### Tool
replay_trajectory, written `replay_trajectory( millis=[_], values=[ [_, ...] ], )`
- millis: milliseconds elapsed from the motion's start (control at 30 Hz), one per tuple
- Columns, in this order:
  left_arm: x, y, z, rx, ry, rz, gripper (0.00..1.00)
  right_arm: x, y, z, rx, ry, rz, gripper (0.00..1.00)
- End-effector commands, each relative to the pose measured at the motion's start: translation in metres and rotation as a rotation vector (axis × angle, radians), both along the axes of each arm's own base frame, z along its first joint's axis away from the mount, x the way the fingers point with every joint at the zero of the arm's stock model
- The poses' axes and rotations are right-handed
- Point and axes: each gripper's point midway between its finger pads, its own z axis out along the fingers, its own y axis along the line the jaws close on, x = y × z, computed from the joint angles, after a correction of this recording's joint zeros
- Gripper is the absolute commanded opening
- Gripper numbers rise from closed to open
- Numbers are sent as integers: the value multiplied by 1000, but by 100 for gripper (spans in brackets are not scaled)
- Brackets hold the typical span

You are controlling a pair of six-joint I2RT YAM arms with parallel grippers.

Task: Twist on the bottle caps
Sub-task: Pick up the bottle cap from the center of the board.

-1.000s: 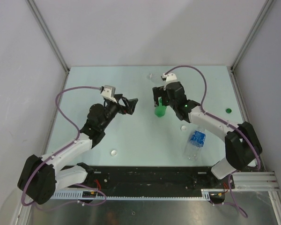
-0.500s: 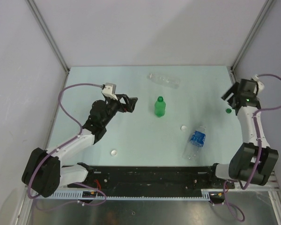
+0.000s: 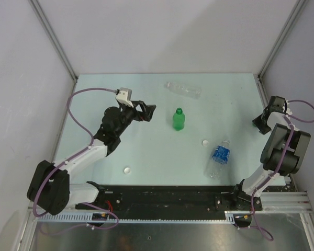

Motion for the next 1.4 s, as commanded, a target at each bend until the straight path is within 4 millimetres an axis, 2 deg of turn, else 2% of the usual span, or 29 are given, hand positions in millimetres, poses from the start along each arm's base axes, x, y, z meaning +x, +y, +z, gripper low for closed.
replay_trajectory(
  millis=[0,267,667,800,867,1000,1100,1167,1233,1300,1367],
  values=[
    [8,-5,26,-15,-63,-21,99,31,-11,6,-16,-124,-42,43],
    [6,-26,28,-21,-56,-129,99,46,-23,-14,-34,-131,-72,36],
    [-7,-19,44,-41,-96,-126,99,53,-26,-44,-8,-98,-83,29],
    [-13,-19,50,-53,-104,-141,96,58,-21,-43,20,-109,-52,12],
    [-17,-21,53,-59,-107,-162,96,60,-15,-35,17,-118,-15,6],
    [-31,-30,59,-74,-113,-247,99,69,9,5,-8,-176,138,0],
    [-46,-41,67,-90,-120,-347,99,82,57,57,46,-317,350,0],
    [-59,-48,78,-110,-131,-422,100,86,107,103,128,-459,547,0],
    [-71,-51,89,-141,-150,-477,100,79,160,154,194,-609,754,0],
    [-86,-54,104,-173,-193,-540,100,62,213,199,240,-738,958,0],
    [-100,-55,117,-214,-218,-591,99,37,266,239,261,-851,1162,0]
  ],
)
